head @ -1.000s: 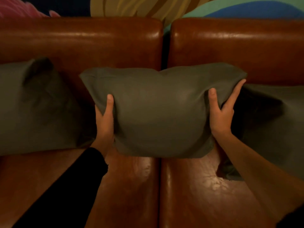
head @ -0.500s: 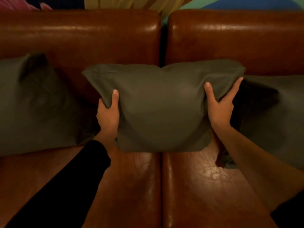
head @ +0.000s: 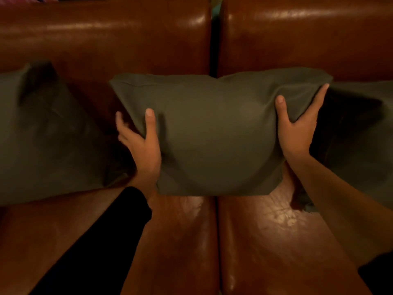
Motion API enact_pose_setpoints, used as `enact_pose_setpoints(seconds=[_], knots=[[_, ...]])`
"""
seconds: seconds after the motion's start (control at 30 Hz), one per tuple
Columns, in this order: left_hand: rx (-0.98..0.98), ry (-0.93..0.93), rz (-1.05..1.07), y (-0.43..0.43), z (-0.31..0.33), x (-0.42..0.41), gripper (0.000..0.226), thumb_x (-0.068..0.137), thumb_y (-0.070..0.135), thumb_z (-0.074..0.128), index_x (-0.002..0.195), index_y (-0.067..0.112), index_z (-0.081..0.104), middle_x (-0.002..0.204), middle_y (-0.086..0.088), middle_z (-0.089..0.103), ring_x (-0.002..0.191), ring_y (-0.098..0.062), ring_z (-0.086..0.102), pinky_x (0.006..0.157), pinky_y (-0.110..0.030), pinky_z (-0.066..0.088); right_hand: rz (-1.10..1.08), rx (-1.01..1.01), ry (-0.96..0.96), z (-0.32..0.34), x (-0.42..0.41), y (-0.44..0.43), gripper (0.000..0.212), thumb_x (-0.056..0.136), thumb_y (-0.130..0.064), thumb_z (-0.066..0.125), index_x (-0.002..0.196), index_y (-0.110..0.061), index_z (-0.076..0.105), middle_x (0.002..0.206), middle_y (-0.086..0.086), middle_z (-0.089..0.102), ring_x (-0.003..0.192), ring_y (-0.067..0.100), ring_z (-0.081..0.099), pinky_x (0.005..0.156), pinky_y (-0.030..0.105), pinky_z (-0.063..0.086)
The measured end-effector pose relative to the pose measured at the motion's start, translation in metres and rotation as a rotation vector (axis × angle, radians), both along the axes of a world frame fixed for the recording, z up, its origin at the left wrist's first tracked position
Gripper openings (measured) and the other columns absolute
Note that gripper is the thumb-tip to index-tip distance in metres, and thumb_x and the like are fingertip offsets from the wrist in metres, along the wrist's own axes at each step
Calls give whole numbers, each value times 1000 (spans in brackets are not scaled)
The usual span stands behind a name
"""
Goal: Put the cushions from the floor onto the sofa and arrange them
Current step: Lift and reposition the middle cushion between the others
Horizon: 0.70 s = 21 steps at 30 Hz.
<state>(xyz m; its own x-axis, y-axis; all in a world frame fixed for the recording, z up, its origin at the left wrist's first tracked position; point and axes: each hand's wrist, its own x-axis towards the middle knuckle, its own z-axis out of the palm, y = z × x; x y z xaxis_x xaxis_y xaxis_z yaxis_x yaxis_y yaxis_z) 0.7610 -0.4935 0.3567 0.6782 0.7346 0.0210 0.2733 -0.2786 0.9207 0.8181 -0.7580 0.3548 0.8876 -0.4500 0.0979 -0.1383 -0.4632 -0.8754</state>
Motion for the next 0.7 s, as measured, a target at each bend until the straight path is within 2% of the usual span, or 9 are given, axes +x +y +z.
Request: enact_pose_setpoints(seconds=[0.07, 0.13, 0.17, 0.23, 0.3, 0.4, 0.47, 0.57, 0.7], knots=[[580, -43, -190, -13, -1, -20, 91, 84, 69, 46, 148, 10, 21, 149, -26, 24, 141, -35, 20, 116, -48, 12, -76, -80, 118, 2, -3, 0, 98, 80, -69, 53, 151, -32, -2, 151, 9, 27, 137, 29, 29, 108, 50, 28], [1094, -106, -582, -29, -12, -28, 90, 81, 72, 45, 148, 17, 21, 151, -21, 20, 146, -28, 2, 113, -55, -5, -163, -186, 152, 5, -8, 3, 95, 82, -69, 51, 152, -29, 1, 153, 12, 21, 140, 33, 22, 108, 55, 26], [1216, -126, -759, -33, -21, -25, 91, 79, 76, 45, 148, 21, 22, 153, -14, 18, 147, -23, -3, 112, -57, -8, -192, -266, 109, 7, -11, 7, 89, 85, -66, 48, 152, -25, 6, 155, 14, 18, 141, 34, 19, 109, 57, 24], [1339, -100, -908, -34, -33, -9, 98, 72, 81, 45, 148, 23, 23, 155, -8, 18, 147, -21, 6, 111, -58, -10, -180, -454, -42, 9, -18, 22, 74, 92, -54, 44, 151, -17, 19, 155, 19, 20, 143, 36, 18, 111, 59, 18], [1369, -34, -890, -29, -35, 10, 102, 67, 83, 40, 148, 22, 24, 155, -9, 23, 143, -23, 17, 111, -57, -10, 38, -645, -214, 4, -31, 42, 67, 92, -48, 46, 147, -13, 29, 152, 22, 27, 142, 36, 21, 112, 58, 10], [1398, -32, -875, -19, -40, 26, 101, 68, 82, 34, 147, 20, 24, 154, -13, 27, 141, -25, 19, 110, -56, -11, 531, -919, -294, -20, -50, 52, 69, 89, -56, 47, 146, -20, 32, 153, 18, 27, 143, 30, 16, 115, 52, 1], [1442, -53, -862, -19, -42, 28, 99, 72, 81, 33, 148, 19, 23, 155, -13, 25, 142, -26, 18, 110, -57, -10, 684, -1052, -290, -31, -45, 35, 76, 84, -66, 46, 146, -25, 32, 154, 14, 25, 143, 28, 16, 116, 49, 3], [1485, -133, -846, -23, -44, 22, 91, 81, 75, 34, 150, 17, 21, 158, -14, 10, 147, -24, 5, 111, -59, -8, 745, -1168, -260, -35, -34, 9, 88, 76, -77, 44, 147, -27, 27, 154, 13, 26, 142, 27, 17, 116, 45, 6], [1687, -374, -926, -7, -66, -8, 62, 98, 45, 40, 149, 15, 20, 161, -5, -5, 148, -18, -1, 113, -57, 1, 685, -1175, -296, -42, -55, 10, 84, 79, -69, 48, 147, -24, 26, 153, 15, 26, 141, 31, 18, 114, 51, 8]])
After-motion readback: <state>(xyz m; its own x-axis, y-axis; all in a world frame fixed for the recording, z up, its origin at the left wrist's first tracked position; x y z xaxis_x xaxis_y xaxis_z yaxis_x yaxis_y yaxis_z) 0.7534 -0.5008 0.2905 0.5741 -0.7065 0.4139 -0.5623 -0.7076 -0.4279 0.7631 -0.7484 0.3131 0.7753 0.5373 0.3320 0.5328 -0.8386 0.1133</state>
